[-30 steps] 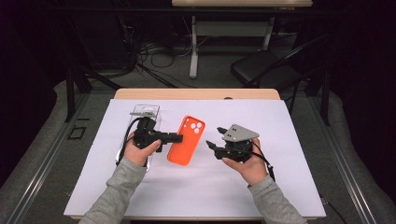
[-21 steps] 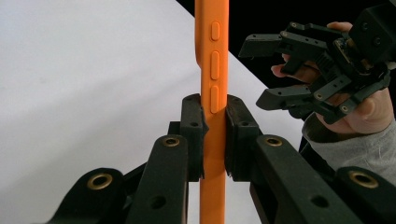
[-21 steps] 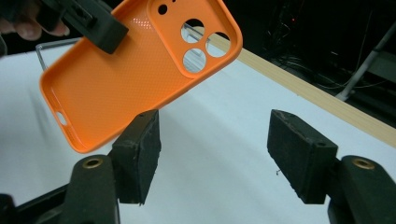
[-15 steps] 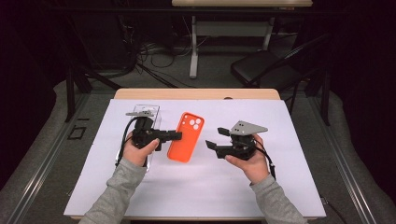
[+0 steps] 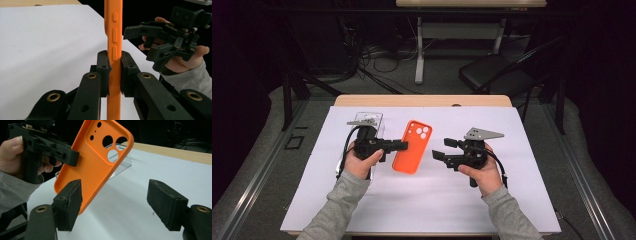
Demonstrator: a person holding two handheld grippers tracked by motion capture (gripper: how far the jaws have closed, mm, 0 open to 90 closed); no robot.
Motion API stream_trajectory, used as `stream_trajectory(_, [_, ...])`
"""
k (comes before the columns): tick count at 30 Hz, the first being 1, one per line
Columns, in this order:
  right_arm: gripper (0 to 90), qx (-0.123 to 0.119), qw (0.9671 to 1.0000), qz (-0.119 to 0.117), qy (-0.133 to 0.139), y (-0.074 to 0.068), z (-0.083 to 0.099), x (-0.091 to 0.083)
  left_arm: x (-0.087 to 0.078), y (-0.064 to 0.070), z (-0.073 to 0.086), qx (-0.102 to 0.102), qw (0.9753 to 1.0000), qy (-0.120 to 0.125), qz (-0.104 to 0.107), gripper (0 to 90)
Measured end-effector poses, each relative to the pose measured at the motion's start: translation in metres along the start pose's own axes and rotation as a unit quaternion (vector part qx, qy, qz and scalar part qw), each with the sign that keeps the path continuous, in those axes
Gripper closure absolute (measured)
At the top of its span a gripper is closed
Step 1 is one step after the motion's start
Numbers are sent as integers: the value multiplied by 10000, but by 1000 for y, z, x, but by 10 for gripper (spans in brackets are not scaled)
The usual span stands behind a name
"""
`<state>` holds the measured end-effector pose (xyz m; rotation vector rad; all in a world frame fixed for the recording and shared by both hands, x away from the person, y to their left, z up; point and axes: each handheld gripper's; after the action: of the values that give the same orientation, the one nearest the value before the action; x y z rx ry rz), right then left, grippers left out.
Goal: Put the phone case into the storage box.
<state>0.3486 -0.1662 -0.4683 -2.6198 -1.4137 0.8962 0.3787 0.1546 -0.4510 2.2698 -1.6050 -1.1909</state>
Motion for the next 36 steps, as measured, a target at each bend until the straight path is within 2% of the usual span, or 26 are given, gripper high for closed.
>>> stream_trajectory(9, [290,225,9995,-219,26,3,3,3,5,1,1,-20,9999,-13,106,802])
stream_trajectory(14, [369,419,9984,-368,-7,6,6,4,13,3,2,32,9998,-57,171,802])
stream_trajectory(20, [402,546,9970,-547,-26,8,7,5,17,5,3,36,9997,-59,226,803])
stream_trajectory(25, [404,644,9963,-562,-105,9,8,6,19,6,3,54,9996,-70,249,802])
stream_trajectory(28, [450,754,9944,-717,-199,10,9,7,20,7,4,63,9996,-68,265,802])
stream_trajectory(33, [487,798,9931,-822,-251,12,11,8,21,7,4,90,9996,-66,268,802])
stream_trajectory(36, [501,771,9937,-767,-288,12,11,8,22,8,4,97,9995,-54,281,802])
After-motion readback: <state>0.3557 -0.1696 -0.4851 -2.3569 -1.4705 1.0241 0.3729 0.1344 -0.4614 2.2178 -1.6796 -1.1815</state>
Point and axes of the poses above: each handheld gripper's, and its own axes: x roughly forward along the jaws, z roughly out of its underside, y roughly to its right, and after that the axes turned 11 degrees about -y, right-handed
